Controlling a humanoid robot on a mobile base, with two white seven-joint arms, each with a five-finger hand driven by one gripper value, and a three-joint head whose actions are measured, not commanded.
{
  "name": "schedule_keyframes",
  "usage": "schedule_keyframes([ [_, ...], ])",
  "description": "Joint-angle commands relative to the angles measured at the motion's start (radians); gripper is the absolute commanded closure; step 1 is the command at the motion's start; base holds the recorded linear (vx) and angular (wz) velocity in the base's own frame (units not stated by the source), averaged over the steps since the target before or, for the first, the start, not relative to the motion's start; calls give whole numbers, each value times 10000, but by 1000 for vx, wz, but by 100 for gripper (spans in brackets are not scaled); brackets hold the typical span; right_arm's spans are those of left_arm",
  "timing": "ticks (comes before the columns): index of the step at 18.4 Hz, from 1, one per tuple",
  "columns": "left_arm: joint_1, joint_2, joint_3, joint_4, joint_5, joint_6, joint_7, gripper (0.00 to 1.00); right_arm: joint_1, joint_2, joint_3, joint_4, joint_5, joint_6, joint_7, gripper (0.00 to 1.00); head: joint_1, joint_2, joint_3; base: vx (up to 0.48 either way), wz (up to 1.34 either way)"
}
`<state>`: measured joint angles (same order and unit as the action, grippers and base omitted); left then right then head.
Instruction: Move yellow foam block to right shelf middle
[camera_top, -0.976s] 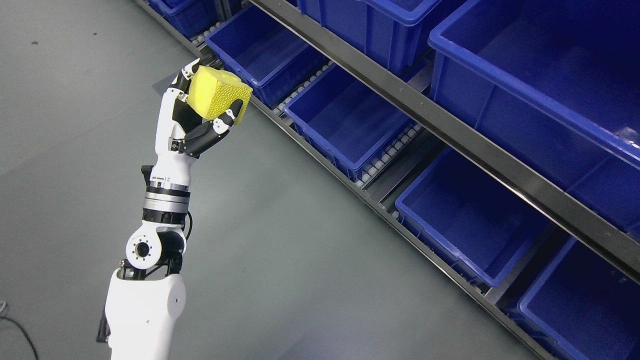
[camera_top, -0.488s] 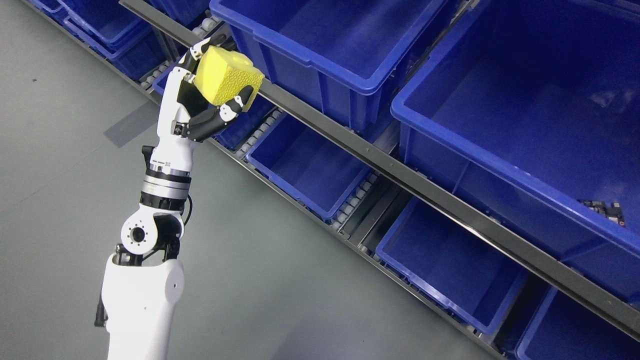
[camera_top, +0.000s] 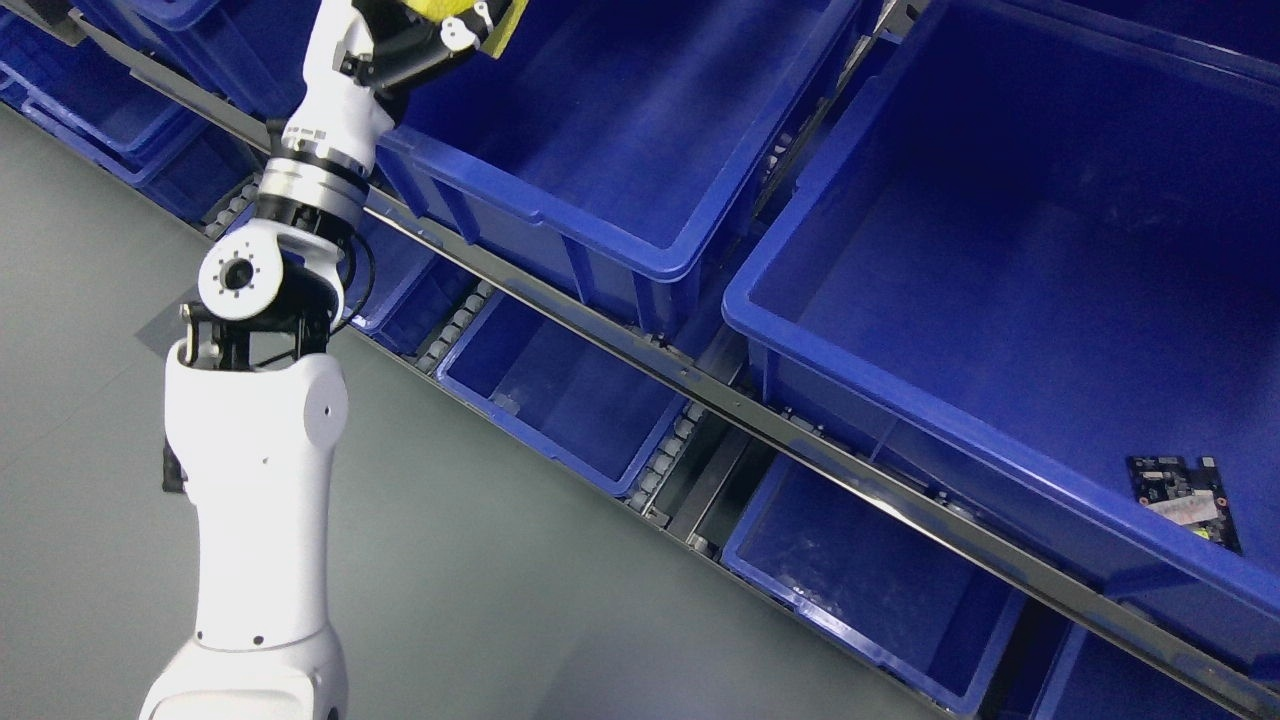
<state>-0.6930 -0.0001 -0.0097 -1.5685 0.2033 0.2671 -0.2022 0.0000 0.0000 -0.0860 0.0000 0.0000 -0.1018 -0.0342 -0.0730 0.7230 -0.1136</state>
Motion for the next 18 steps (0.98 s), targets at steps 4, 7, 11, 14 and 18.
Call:
schedule_keyframes([
  [4,-2105,175,-1281,3150,-146,1010,-19,55,15,-175,1,-175,31,67,4,0,0,1,0,128,-235],
  [7,-2090,175,-1728,3979,-161,1010,12,43,15,-175,1,-175,31,67,4,0,0,3,0,56,-105],
  [11,-2120,175,-2081,4073,-696,1133,-3,3,15,-175,1,-175,31,67,4,0,0,3,0,12,-23],
  [14,-2136,175,-1975,3859,-744,1118,-19,0,15,-175,1,-175,31,67,4,0,0,3,0,0,0],
  [18,-2335,175,-1224,1931,-729,1102,-19,0,15,-175,1,-175,31,67,4,0,0,6,0,0,0],
])
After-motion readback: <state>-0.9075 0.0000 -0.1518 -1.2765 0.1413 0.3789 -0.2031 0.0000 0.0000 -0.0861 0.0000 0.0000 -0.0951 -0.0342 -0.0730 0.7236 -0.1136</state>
